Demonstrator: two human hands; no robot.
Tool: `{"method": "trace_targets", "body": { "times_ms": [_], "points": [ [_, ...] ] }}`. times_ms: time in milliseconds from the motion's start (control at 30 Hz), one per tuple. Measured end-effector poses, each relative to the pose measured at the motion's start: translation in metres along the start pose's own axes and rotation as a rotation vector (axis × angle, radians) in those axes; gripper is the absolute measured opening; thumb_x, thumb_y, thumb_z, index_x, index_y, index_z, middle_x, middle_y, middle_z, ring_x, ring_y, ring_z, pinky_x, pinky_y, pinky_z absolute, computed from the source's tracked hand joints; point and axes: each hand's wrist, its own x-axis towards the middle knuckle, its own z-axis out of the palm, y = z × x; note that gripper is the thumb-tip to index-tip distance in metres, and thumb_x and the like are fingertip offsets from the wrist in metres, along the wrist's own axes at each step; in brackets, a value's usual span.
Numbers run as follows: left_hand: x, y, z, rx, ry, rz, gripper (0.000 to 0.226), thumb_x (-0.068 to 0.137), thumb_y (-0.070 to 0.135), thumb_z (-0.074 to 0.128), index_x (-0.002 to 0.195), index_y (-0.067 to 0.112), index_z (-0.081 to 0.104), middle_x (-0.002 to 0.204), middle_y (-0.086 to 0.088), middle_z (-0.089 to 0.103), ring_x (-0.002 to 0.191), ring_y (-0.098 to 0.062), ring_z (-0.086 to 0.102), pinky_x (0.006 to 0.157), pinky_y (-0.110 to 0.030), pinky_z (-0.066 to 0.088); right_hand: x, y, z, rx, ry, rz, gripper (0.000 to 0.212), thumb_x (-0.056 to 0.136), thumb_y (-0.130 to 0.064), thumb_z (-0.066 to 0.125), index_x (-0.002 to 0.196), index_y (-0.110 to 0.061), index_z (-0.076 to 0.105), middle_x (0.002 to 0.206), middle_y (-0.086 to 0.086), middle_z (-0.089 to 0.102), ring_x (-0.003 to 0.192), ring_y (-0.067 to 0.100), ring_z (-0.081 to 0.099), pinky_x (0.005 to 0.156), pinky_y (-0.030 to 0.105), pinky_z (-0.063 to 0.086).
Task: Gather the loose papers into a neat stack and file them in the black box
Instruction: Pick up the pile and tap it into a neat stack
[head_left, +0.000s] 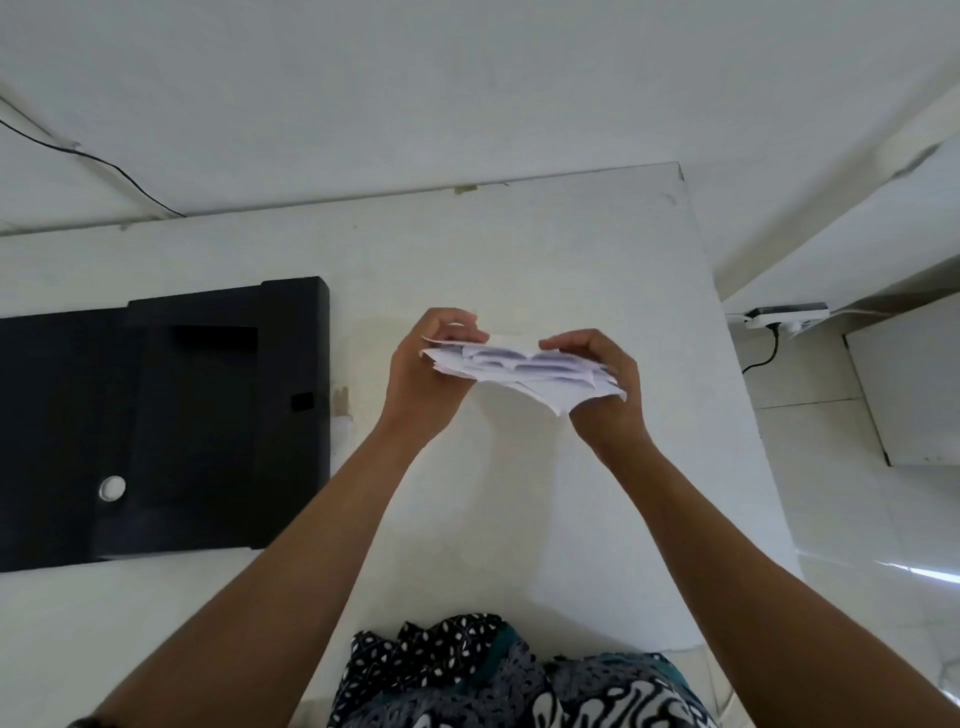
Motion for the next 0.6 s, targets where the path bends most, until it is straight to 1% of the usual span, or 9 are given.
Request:
{"method": "trace_targets", "body": {
  "times_ms": [33,100,200,300,367,433,500,567,600],
  "points": [
    [0.0,0.0,0.001,-0.025,0.013,-0.005,0.022,0.087,0.006,0.067,0.103,0.019,0.06,0.09,0.012,0.073,0.084,0.003,0.069,0.077,-0.016,0.054,0.004,-0.001,0.0,-0.029,0.015,0.001,0.028,0.096,-0.004,0.054,0.123,-0.006,0.062,0.123,0.018,0.066,0.11,0.025,0.063,0.097,0.027,0.049],
    [-0.002,0.008,0.002,-0.036,0.088,0.012,0.025,0.086,0.015,0.076,0.106,0.022,0.061,0.1,0.01,0.074,0.095,-0.003,0.071,0.086,-0.022,0.056,0.002,-0.001,-0.003,0.113,0.188,-0.087,0.018,0.09,-0.013,0.071,0.107,-0.008,0.067,0.104,0.008,0.072,0.097,0.018,0.068,0.088,0.027,0.053],
    [-0.008,0.012,0.002,-0.016,0.108,0.05,0.039,0.082,0.02,0.081,0.113,0.023,0.057,0.111,0.005,0.071,0.105,-0.015,0.069,0.094,-0.04,0.058,-0.01,0.003,-0.007,0.16,0.22,-0.079,0.035,0.08,-0.025,0.084,0.107,-0.012,0.066,0.103,-0.004,0.072,0.101,0.014,0.07,0.088,0.027,0.055],
    [-0.012,0.012,0.003,0.013,0.107,0.047,0.041,0.08,0.014,0.079,0.113,0.018,0.054,0.104,-0.004,0.069,0.095,-0.025,0.068,0.084,-0.048,0.059,-0.011,0.003,-0.008,0.209,0.177,-0.067,0.042,0.079,-0.017,0.085,0.115,-0.015,0.064,0.106,-0.003,0.072,0.099,0.016,0.071,0.082,0.031,0.06],
    [-0.013,0.015,0.004,0.033,0.129,0.062,0.033,0.081,0.01,0.077,0.104,0.017,0.054,0.092,-0.005,0.066,0.081,-0.028,0.064,0.074,-0.051,0.058,-0.01,-0.001,-0.01,0.248,0.194,-0.051,0.044,0.08,-0.018,0.084,0.119,-0.015,0.065,0.107,-0.002,0.074,0.097,0.015,0.072,0.077,0.03,0.061],
    [-0.018,0.023,0.005,0.03,0.172,0.11,0.03,0.081,0.008,0.076,0.096,0.023,0.054,0.083,0.002,0.064,0.073,-0.022,0.062,0.07,-0.046,0.057,-0.012,-0.004,-0.011,0.255,0.249,-0.094,0.036,0.081,-0.018,0.083,0.113,-0.011,0.068,0.1,0.003,0.075,0.089,0.016,0.073,0.07,0.029,0.06],
    [-0.02,0.027,0.003,-0.033,0.209,0.158,0.036,0.082,0.006,0.077,0.097,0.029,0.055,0.084,0.007,0.066,0.076,-0.019,0.066,0.069,-0.034,0.057,-0.014,-0.008,-0.012,0.259,0.304,-0.15,0.032,0.081,-0.017,0.083,0.108,-0.006,0.07,0.097,0.007,0.075,0.085,0.016,0.073,0.067,0.024,0.057],
    [-0.019,0.02,0.0,-0.059,0.21,0.181,0.043,0.081,0.007,0.08,0.103,0.034,0.056,0.092,0.009,0.067,0.083,-0.013,0.068,0.072,-0.023,0.057,-0.016,-0.003,-0.012,0.203,0.28,-0.193,0.036,0.08,-0.018,0.084,0.11,-0.009,0.069,0.102,-0.001,0.074,0.091,0.012,0.072,0.074,0.022,0.058],
    [-0.019,0.014,-0.002,-0.056,0.176,0.168,0.046,0.08,0.01,0.082,0.11,0.035,0.057,0.098,0.008,0.069,0.088,-0.013,0.069,0.077,-0.024,0.058,-0.016,0.002,-0.01,0.165,0.249,-0.185,0.037,0.079,-0.017,0.085,0.111,-0.011,0.068,0.103,-0.011,0.072,0.094,0.008,0.071,0.079,0.022,0.057]
  ]
}}
